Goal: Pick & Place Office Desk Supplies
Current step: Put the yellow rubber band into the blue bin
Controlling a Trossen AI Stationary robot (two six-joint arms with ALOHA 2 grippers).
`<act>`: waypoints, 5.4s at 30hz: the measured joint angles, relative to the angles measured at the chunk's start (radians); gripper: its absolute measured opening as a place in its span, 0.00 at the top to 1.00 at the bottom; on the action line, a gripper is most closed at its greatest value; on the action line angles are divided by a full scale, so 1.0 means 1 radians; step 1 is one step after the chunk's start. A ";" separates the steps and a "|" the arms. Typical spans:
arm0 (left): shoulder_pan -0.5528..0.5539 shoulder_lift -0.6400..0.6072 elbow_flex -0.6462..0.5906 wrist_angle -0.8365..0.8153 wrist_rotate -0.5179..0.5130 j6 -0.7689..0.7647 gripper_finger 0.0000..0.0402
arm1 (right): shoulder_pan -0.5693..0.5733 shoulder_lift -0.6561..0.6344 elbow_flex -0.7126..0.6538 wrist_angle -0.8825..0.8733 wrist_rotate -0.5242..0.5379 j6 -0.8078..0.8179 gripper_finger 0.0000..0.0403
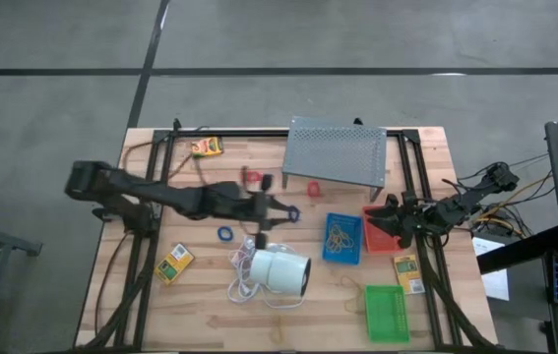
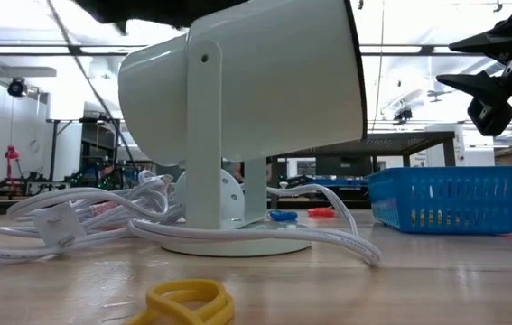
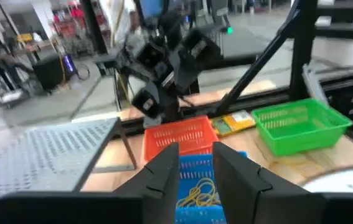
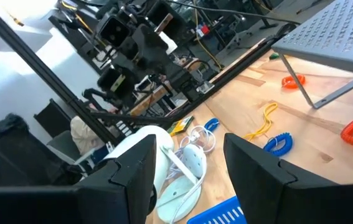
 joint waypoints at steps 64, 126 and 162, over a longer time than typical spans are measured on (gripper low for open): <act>-0.765 -0.098 0.097 -0.581 -0.886 -0.769 0.35 | 0.000 0.002 0.000 0.000 0.001 0.000 0.54; -0.589 0.616 0.625 -0.980 -0.100 -2.183 0.39 | 0.001 0.003 0.000 0.000 0.001 0.000 0.54; -0.520 0.825 0.946 -1.206 -0.005 -2.155 0.40 | 0.000 0.002 0.000 0.000 0.001 0.000 0.54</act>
